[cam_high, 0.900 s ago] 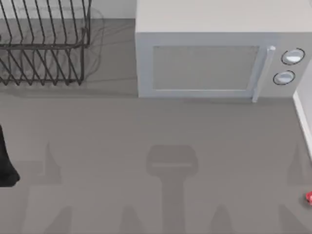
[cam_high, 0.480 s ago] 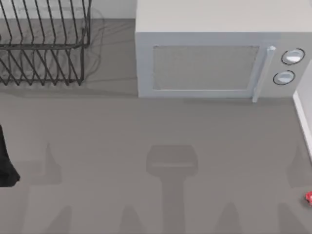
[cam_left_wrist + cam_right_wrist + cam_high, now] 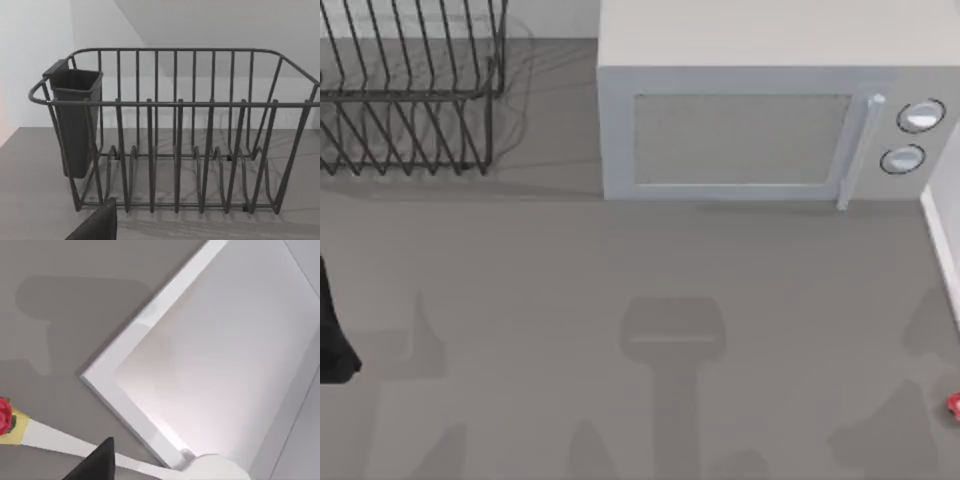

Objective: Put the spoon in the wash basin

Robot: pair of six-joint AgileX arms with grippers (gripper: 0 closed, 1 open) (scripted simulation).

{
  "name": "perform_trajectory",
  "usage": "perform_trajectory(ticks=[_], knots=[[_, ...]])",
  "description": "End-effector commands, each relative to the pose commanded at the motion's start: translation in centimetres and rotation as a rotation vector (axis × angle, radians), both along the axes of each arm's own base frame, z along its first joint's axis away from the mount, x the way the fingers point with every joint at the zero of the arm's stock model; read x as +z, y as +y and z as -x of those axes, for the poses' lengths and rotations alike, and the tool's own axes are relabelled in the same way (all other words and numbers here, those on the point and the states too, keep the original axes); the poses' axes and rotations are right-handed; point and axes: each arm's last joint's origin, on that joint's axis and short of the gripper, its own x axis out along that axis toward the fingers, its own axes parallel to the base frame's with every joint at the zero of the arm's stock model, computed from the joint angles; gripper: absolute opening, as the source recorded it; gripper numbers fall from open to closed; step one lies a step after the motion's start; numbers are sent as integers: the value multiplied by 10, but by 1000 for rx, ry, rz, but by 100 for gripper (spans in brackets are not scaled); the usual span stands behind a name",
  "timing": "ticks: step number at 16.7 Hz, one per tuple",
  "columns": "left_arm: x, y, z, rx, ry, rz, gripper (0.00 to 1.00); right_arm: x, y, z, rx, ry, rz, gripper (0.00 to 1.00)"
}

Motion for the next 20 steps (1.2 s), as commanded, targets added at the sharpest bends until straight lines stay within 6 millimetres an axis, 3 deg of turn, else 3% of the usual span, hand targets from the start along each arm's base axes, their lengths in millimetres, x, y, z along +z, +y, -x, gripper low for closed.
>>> perform_trajectory(ticks=[5,10,14,20], knots=[[0,0,0,0,0,0,100,-3,-2,-34,454,409,327,100],[0,0,0,0,0,0,100,-2,-5,-69,833,612,458,100],[0,0,0,0,0,0,100,2,-6,-86,970,653,496,100],[0,0,0,0,0,0,100,3,-5,-87,985,650,502,100]])
